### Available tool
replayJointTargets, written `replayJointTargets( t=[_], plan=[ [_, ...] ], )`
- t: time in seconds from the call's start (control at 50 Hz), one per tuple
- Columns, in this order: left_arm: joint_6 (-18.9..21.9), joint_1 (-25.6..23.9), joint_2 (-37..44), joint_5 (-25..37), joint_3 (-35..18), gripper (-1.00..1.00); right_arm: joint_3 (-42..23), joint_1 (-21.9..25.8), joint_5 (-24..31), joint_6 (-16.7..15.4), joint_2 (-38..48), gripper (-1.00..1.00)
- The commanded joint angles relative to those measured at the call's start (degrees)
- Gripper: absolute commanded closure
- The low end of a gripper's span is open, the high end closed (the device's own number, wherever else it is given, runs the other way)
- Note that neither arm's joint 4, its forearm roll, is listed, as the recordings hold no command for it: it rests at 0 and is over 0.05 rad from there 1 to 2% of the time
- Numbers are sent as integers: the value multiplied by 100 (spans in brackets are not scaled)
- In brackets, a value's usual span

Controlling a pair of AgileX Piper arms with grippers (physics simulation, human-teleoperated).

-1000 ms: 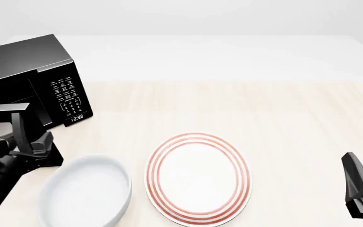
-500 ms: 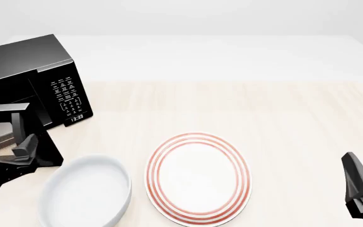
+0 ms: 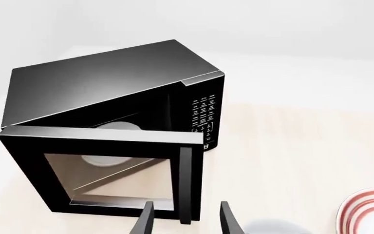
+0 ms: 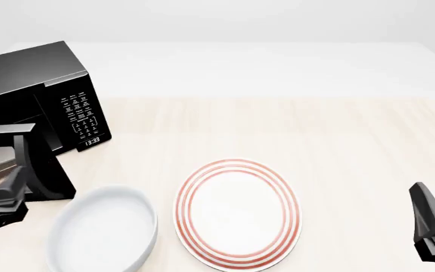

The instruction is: Open the microwave.

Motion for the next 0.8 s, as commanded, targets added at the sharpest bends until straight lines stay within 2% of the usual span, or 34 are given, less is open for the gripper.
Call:
replayJointTargets(
  t=[0.02,0.06,0.14,0.18,0.24,0.36,0.38,0.44,0.46,0.52,0.54,0.56,0.6,0.62,0.66,0.8],
  plan=[
    [27,11,-821,898,-211,-100,0,-1,0,-1,0,-100],
    [34,33,-1040,1141,-285,-100,0,0,0,1,0,-100],
    [26,69,-1273,1126,-82,-100,0,-1,0,-1,0,-100],
    [22,83,-1523,1603,-345,-100,0,-1,1,-1,0,-100],
    [21,85,-1667,1902,-551,-100,0,-1,0,0,0,-100],
    [34,97,-1740,2032,-620,-100,0,-1,0,0,0,-100],
    [1,106,-1741,2296,-885,-100,0,0,0,0,0,-100],
    [2,106,-1756,2601,-1194,-100,0,0,0,0,0,-100],
    [26,113,-1721,2918,-1568,-100,0,0,0,0,0,-100],
    [55,119,-1849,2907,-1476,-100,0,0,0,1,0,-100],
    [41,113,-1738,3277,-1972,-100,0,-1,0,1,0,-100],
    [65,112,-1880,3150,-1735,-100,0,1,0,-1,0,-100],
    [81,110,-1916,3147,-1701,-100,0,0,0,0,0,-100],
    [62,108,-1847,3374,-2009,-100,0,0,0,0,0,-100],
    [68,118,-1956,3337,-1898,-100,0,-1,0,1,0,-100],
    [107,113,-1787,3391,-2190,-100,0,0,0,1,0,-100]
  ],
)
